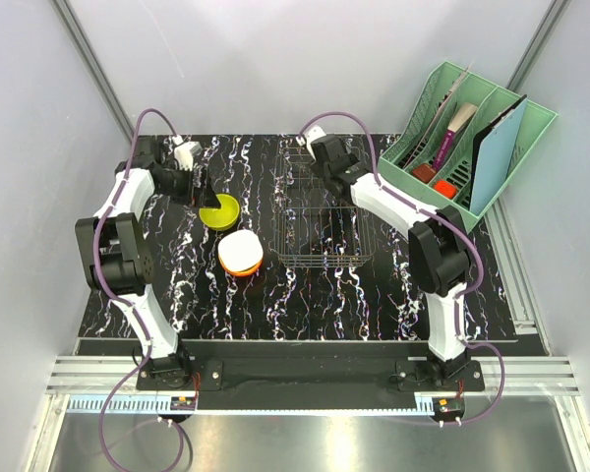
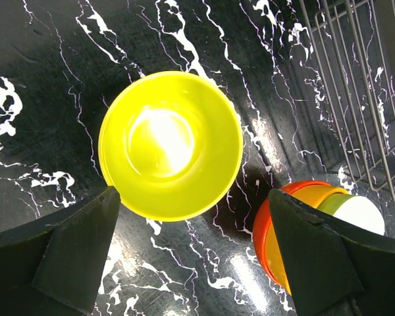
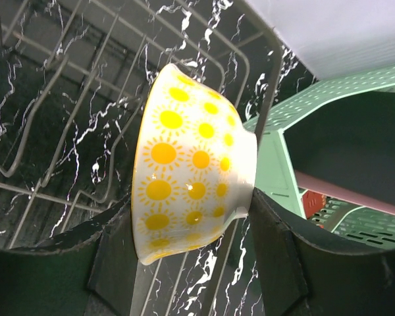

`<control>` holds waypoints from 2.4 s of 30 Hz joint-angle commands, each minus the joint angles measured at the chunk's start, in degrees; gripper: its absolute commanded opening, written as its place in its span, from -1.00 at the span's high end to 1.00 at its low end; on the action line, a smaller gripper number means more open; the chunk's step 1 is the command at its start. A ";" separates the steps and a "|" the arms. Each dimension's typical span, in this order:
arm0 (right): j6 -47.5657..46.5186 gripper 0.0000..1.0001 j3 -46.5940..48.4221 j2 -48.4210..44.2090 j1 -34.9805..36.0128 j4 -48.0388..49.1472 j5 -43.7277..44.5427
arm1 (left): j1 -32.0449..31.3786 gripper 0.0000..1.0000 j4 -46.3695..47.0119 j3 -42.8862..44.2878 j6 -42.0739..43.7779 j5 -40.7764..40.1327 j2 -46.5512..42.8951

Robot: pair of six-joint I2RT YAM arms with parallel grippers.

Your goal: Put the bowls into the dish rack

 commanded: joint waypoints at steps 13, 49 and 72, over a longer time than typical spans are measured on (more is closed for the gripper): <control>-0.91 0.71 0.05 2.93 3.02 5.75 6.19 | 1.66 -0.98 0.80 -1.33 2.85 2.55 0.80; -0.03 -1.00 5.85 -1.89 3.81 -8.55 -12.51 | 2.10 -0.98 0.45 -1.42 3.29 3.87 2.03; 11.66 -0.96 14.55 1.79 -11.91 -19.28 -48.01 | 2.36 -0.98 0.45 -2.04 3.99 2.64 2.74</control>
